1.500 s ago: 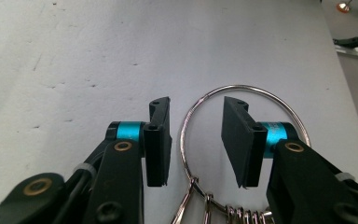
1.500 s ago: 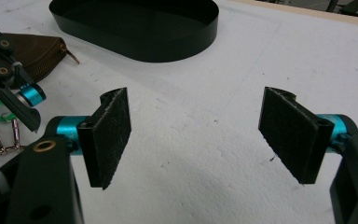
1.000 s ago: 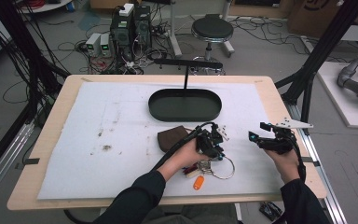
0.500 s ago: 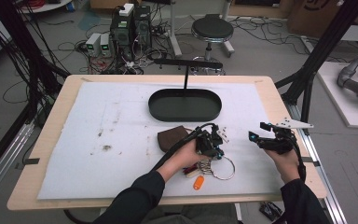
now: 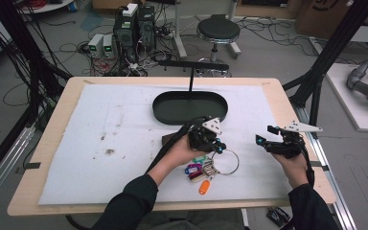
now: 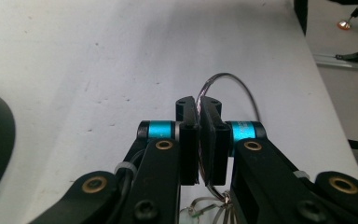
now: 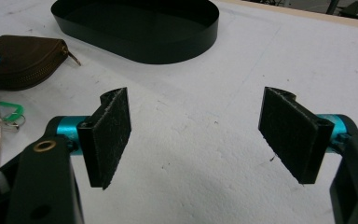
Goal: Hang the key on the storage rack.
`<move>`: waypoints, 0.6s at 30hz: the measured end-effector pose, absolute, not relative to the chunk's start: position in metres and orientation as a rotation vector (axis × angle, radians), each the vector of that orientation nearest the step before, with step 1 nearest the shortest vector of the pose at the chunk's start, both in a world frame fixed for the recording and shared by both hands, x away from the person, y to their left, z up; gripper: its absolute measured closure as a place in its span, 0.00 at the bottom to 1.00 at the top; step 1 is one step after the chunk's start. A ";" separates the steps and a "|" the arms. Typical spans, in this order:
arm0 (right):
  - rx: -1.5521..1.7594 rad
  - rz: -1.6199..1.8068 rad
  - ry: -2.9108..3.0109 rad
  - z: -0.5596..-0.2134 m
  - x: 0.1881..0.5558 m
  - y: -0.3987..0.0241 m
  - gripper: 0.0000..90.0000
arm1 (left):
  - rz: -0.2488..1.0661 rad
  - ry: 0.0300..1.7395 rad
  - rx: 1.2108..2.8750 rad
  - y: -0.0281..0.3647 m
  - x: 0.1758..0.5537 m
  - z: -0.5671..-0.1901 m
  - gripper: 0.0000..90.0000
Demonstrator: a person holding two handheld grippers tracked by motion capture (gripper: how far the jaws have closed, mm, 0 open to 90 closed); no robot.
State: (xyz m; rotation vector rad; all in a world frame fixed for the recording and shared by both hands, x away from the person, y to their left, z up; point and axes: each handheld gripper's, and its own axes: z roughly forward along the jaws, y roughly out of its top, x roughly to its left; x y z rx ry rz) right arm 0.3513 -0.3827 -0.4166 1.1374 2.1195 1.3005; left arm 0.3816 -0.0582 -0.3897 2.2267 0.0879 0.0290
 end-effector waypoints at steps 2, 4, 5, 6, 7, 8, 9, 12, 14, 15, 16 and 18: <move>1.134 1.298 2.122 -0.417 0.352 -0.383 0.29 | 0.034 0.084 2.224 -0.055 0.380 -0.387 0.96; 1.134 1.300 2.121 -0.417 0.352 -0.383 0.29 | 0.033 0.066 2.214 -0.050 0.378 -0.385 0.96; 1.134 1.299 2.120 -0.417 0.352 -0.383 0.29 | 0.033 0.065 2.208 -0.049 0.376 -0.384 0.96; 1.132 1.301 2.120 -0.417 0.352 -0.382 0.29 | 0.033 0.053 2.203 -0.046 0.373 -0.383 0.96; 1.131 1.299 2.122 -0.417 0.352 -0.382 0.29 | 0.036 0.044 2.204 -0.044 0.372 -0.382 0.96; 1.129 1.300 2.121 -0.417 0.352 -0.382 0.29 | 0.032 0.038 2.205 -0.043 0.371 -0.382 0.95; 1.132 1.301 2.122 -0.417 0.352 -0.382 0.29 | 0.032 0.038 2.205 -0.043 0.371 -0.382 0.95; 1.130 1.300 2.124 -0.417 0.352 -0.381 0.29 | 0.002 0.026 2.201 -0.040 0.368 -0.381 0.95; 1.133 1.299 2.127 -0.417 0.352 -0.381 0.29 | -0.017 0.026 2.200 -0.039 0.367 -0.382 0.95; 1.129 1.298 2.130 -0.417 0.352 -0.381 0.29 | -0.010 0.017 2.216 -0.039 0.367 -0.382 0.93; 1.129 1.298 2.130 -0.417 0.352 -0.381 0.29 | -0.010 0.017 2.216 -0.039 0.367 -0.382 0.93; 1.129 1.300 2.131 -0.417 0.352 -0.381 0.29 | -0.014 0.015 2.241 -0.040 0.366 -0.385 0.92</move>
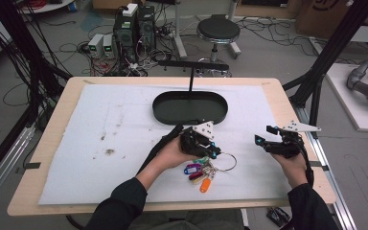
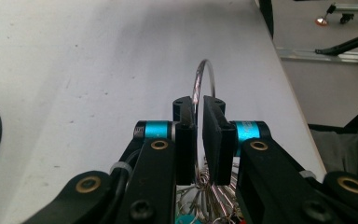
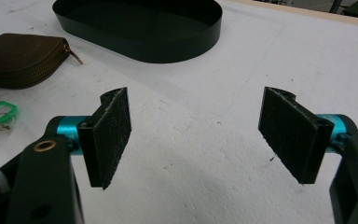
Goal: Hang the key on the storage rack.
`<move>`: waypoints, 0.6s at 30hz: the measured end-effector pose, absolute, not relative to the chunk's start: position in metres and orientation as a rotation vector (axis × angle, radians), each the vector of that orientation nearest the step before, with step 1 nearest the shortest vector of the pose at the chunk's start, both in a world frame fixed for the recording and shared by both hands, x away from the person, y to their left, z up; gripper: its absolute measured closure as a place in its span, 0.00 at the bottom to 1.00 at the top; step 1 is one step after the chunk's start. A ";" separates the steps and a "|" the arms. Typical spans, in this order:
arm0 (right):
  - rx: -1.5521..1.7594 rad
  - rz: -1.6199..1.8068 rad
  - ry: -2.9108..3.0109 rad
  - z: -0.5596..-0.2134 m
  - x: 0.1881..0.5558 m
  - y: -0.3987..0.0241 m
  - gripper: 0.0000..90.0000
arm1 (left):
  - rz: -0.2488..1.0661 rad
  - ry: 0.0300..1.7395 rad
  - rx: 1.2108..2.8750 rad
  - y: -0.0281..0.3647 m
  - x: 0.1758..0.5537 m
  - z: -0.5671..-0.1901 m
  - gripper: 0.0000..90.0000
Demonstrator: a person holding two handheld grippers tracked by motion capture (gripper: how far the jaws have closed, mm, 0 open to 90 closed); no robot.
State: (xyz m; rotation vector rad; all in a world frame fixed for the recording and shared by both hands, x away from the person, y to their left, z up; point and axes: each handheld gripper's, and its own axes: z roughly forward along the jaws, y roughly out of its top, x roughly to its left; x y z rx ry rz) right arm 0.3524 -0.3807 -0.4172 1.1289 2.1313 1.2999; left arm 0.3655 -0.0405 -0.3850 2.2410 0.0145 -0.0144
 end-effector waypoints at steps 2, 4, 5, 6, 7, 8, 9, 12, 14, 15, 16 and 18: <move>1.128 1.298 2.131 -0.417 0.353 -0.381 0.29 | -0.015 0.012 2.246 -0.041 0.365 -0.386 0.92; 1.130 1.298 2.131 -0.417 0.353 -0.381 0.29 | -0.026 0.004 2.258 -0.042 0.365 -0.387 0.92; 1.128 1.298 2.131 -0.417 0.353 -0.381 0.29 | -0.031 0.002 2.267 -0.043 0.365 -0.388 0.92; 1.129 1.299 2.131 -0.417 0.352 -0.381 0.29 | -0.037 0.003 2.274 -0.044 0.365 -0.389 0.92; 1.128 1.299 2.132 -0.417 0.353 -0.381 0.29 | -0.042 0.007 2.279 -0.044 0.365 -0.390 0.93; 1.128 1.299 2.131 -0.417 0.352 -0.381 0.29 | -0.042 0.007 2.279 -0.044 0.365 -0.390 0.93; 1.128 1.299 2.131 -0.417 0.352 -0.381 0.29 | -0.047 0.001 2.286 -0.045 0.365 -0.391 0.93; 1.133 1.301 2.129 -0.417 0.352 -0.381 0.29 | -0.041 0.002 2.294 -0.045 0.365 -0.392 0.94; 1.132 1.301 2.129 -0.417 0.353 -0.381 0.29 | -0.042 0.007 2.288 -0.044 0.366 -0.391 0.96; 1.131 1.301 2.128 -0.417 0.353 -0.381 0.29 | -0.040 0.009 2.287 -0.044 0.366 -0.391 0.96; 1.131 1.301 2.128 -0.417 0.353 -0.381 0.29 | -0.036 0.013 2.287 -0.044 0.365 -0.391 0.96; 1.133 1.299 2.128 -0.417 0.353 -0.381 0.29 | -0.031 0.018 2.277 -0.042 0.365 -0.390 0.96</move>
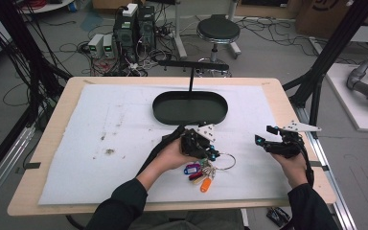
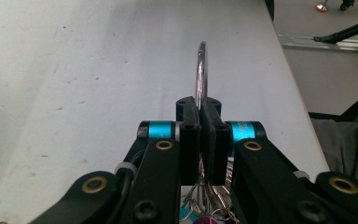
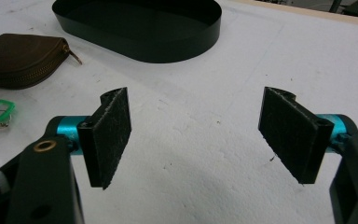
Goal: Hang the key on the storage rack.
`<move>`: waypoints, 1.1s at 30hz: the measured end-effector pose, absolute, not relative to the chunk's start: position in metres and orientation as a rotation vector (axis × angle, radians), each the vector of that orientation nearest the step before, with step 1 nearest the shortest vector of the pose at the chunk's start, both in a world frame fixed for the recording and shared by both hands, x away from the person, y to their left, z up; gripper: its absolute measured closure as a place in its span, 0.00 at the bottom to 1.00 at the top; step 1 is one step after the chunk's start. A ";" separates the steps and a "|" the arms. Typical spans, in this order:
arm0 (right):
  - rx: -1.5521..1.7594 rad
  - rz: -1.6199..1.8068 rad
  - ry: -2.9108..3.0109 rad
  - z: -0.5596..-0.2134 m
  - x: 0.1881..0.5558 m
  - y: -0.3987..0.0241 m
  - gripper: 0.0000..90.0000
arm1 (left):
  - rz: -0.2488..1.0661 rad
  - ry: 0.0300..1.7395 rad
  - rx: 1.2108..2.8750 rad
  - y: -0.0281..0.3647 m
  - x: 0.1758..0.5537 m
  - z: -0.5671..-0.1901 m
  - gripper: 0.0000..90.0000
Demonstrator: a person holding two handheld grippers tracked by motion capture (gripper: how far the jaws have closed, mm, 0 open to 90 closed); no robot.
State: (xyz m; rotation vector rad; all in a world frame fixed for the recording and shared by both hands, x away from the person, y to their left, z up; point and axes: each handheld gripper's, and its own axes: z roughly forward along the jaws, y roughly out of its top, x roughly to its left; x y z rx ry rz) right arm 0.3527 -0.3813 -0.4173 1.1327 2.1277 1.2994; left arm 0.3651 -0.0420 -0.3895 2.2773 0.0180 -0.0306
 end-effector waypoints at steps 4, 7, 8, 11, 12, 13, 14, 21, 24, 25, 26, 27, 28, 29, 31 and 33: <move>1.134 1.300 2.129 -0.417 0.352 -0.381 0.29 | -0.017 0.026 2.236 -0.034 0.365 -0.385 0.96; 1.133 1.298 2.126 -0.417 0.353 -0.381 0.29 | -0.004 0.032 2.218 -0.029 0.364 -0.381 0.96; 1.134 1.298 2.126 -0.417 0.353 -0.381 0.29 | -0.001 0.034 2.208 -0.027 0.363 -0.380 0.96; 1.136 1.298 2.127 -0.417 0.353 -0.381 0.29 | 0.006 0.038 2.195 -0.023 0.362 -0.377 0.96; 1.133 1.296 2.128 -0.417 0.353 -0.381 0.29 | 0.013 0.037 2.184 -0.020 0.362 -0.374 0.96; 1.133 1.296 2.129 -0.418 0.353 -0.381 0.29 | 0.026 0.042 2.172 -0.016 0.361 -0.372 0.96; 1.133 1.296 2.129 -0.418 0.353 -0.381 0.29 | 0.026 0.042 2.172 -0.016 0.361 -0.372 0.96; 1.133 1.294 2.128 -0.418 0.353 -0.380 0.29 | 0.060 0.073 2.118 -0.001 0.360 -0.360 0.96; 1.136 1.293 2.130 -0.418 0.353 -0.380 0.29 | 0.071 0.074 2.101 0.004 0.359 -0.355 0.96; 1.137 1.293 2.131 -0.418 0.353 -0.380 0.29 | 0.072 0.078 2.091 0.005 0.359 -0.354 0.96; 1.137 1.293 2.131 -0.418 0.353 -0.380 0.29 | 0.072 0.078 2.091 0.005 0.359 -0.354 0.96; 1.135 1.292 2.131 -0.418 0.353 -0.380 0.29 | 0.082 0.076 2.086 0.008 0.358 -0.351 0.96; 1.136 1.291 2.131 -0.418 0.353 -0.380 0.29 | 0.084 0.079 2.078 0.009 0.358 -0.349 0.96; 1.136 1.290 2.131 -0.418 0.353 -0.379 0.29 | 0.084 0.079 2.078 0.009 0.358 -0.349 0.96; 1.133 1.292 2.131 -0.418 0.354 -0.379 0.29 | 0.089 0.085 2.061 0.013 0.357 -0.345 0.96; 1.136 1.291 2.131 -0.418 0.354 -0.379 0.29 | 0.094 0.086 2.051 0.016 0.357 -0.343 0.96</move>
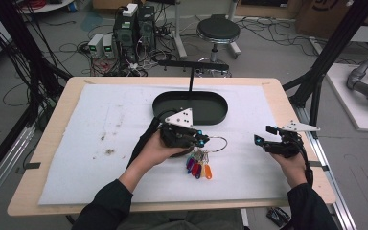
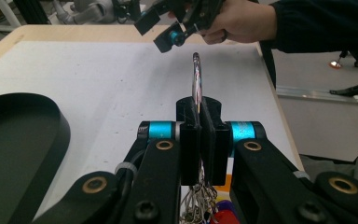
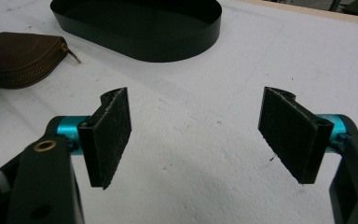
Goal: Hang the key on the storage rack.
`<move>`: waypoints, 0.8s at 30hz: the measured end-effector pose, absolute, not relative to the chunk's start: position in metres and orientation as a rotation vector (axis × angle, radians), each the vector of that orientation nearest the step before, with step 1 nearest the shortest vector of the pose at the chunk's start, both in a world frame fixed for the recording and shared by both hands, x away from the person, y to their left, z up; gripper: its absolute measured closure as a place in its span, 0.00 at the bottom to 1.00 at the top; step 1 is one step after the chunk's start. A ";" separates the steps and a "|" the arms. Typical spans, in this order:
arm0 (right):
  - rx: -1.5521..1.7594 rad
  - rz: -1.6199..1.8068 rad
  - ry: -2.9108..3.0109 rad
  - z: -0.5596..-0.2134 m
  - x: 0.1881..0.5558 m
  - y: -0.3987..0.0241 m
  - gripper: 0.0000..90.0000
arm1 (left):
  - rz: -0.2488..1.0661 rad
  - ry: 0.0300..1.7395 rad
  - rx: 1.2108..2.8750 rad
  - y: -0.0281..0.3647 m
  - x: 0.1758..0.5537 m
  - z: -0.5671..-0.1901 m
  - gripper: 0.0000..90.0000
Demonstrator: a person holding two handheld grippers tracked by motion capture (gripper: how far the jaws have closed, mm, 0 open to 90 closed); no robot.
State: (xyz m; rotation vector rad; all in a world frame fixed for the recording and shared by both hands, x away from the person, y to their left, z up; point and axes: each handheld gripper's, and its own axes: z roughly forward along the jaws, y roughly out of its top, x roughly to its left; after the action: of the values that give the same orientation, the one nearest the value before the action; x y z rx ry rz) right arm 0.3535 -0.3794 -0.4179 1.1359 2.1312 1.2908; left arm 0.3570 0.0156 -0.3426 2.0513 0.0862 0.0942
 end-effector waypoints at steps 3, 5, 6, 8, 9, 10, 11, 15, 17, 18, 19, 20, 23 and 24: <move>1.136 1.292 2.131 -0.418 0.354 -0.379 0.29 | 0.105 0.092 2.044 0.020 0.357 -0.338 0.96; 1.138 1.291 2.131 -0.418 0.354 -0.379 0.29 | 0.110 0.094 2.041 0.022 0.357 -0.337 0.96; 1.135 1.291 2.132 -0.418 0.354 -0.379 0.29 | 0.117 0.098 2.035 0.024 0.357 -0.335 0.96; 1.136 1.291 2.132 -0.418 0.354 -0.379 0.29 | 0.126 0.106 2.026 0.027 0.358 -0.332 0.96; 1.137 1.292 2.133 -0.418 0.354 -0.379 0.29 | 0.137 0.114 2.016 0.031 0.358 -0.329 0.96; 1.137 1.293 2.133 -0.418 0.354 -0.379 0.29 | 0.137 0.114 2.016 0.031 0.358 -0.329 0.96; 1.137 1.293 2.133 -0.418 0.354 -0.379 0.29 | 0.143 0.119 2.012 0.034 0.359 -0.327 0.96; 1.138 1.292 2.133 -0.418 0.354 -0.379 0.29 | 0.160 0.144 1.980 0.044 0.362 -0.319 0.96; 1.140 1.293 2.132 -0.418 0.354 -0.379 0.29 | 0.170 0.146 1.971 0.048 0.363 -0.315 0.96; 1.137 1.290 2.133 -0.418 0.355 -0.379 0.29 | 0.174 0.153 1.965 0.050 0.364 -0.314 0.96; 1.137 1.290 2.133 -0.418 0.355 -0.379 0.29 | 0.174 0.153 1.965 0.050 0.364 -0.314 0.96; 1.137 1.291 2.132 -0.418 0.355 -0.379 0.29 | 0.181 0.155 1.961 0.052 0.365 -0.312 0.96; 1.136 1.290 2.132 -0.418 0.355 -0.379 0.29 | 0.219 0.170 1.955 0.059 0.368 -0.306 0.96; 1.135 1.289 2.133 -0.419 0.355 -0.379 0.29 | 0.226 0.175 1.950 0.061 0.369 -0.305 0.96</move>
State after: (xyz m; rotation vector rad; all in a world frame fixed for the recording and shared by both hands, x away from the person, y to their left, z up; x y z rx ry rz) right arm 0.3548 -0.3786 -0.4186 1.1347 2.1327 1.2887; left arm 0.3686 0.0610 -0.3052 1.9500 0.1747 0.2264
